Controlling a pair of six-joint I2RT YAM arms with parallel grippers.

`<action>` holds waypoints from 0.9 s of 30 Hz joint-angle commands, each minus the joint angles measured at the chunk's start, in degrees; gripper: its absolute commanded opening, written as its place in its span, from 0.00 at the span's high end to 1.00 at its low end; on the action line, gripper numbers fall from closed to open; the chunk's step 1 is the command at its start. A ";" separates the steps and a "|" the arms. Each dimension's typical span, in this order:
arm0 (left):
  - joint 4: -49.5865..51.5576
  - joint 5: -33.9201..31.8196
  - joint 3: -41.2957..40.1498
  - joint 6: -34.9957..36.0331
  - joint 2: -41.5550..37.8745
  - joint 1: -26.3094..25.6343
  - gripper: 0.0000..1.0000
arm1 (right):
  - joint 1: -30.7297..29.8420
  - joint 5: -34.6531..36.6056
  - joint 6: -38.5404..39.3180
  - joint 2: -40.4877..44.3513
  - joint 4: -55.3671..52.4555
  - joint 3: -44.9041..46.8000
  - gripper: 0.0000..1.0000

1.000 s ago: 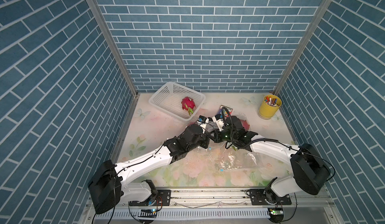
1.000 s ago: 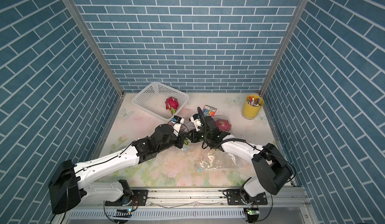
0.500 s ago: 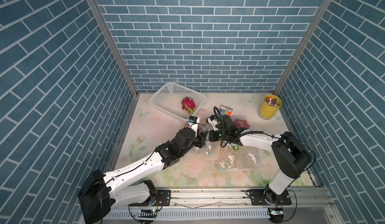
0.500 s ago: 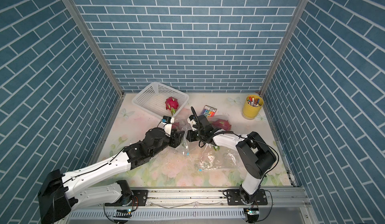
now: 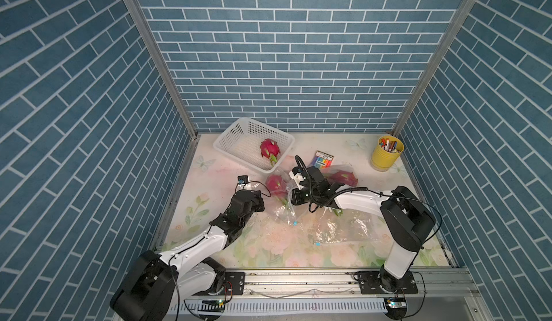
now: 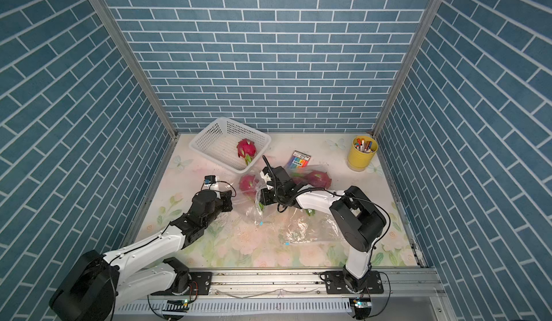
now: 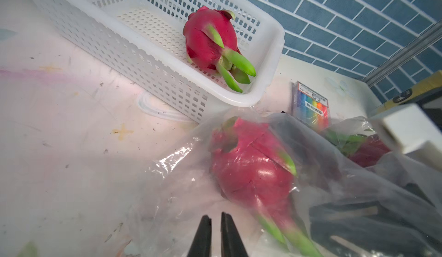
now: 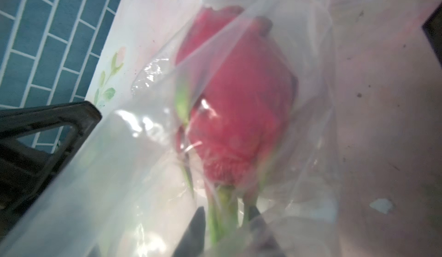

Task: Open the zip-top bag and take out the dragon fruit
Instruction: Pick up the dragon fruit from the zipper food storage bag.

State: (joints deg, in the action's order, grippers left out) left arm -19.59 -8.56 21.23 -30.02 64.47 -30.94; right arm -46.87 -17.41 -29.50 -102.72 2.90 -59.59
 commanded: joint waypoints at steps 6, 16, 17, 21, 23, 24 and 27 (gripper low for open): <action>-11.05 5.92 -0.70 0.49 11.50 0.54 0.97 | -0.78 6.20 1.19 -3.24 -1.94 -4.09 0.50; -12.64 8.75 1.52 0.77 22.68 0.61 1.00 | -1.45 5.87 2.10 -6.11 -1.15 -5.69 0.39; -12.85 9.34 1.64 0.76 23.40 0.62 1.00 | -1.55 5.74 2.08 -6.42 -1.33 -6.01 0.39; -13.45 11.75 1.88 0.59 25.60 0.62 1.00 | -2.03 4.81 2.05 -7.47 -0.55 -7.05 0.39; -13.95 12.75 1.80 0.22 26.55 0.57 1.00 | -2.39 4.66 2.01 -7.95 -0.27 -7.67 0.39; -14.06 13.11 1.83 0.05 27.07 0.58 1.00 | -2.56 4.30 2.07 -8.34 -0.24 -8.09 0.39; -14.33 14.40 2.13 -0.29 28.08 0.59 1.00 | -3.05 2.85 2.19 -8.99 0.66 -8.85 0.40</action>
State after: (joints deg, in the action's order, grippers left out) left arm -34.83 2.92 22.94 -30.06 91.02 -30.59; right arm -49.06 -12.97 -28.36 -110.19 1.89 -66.81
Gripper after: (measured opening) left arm 0.053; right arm 0.606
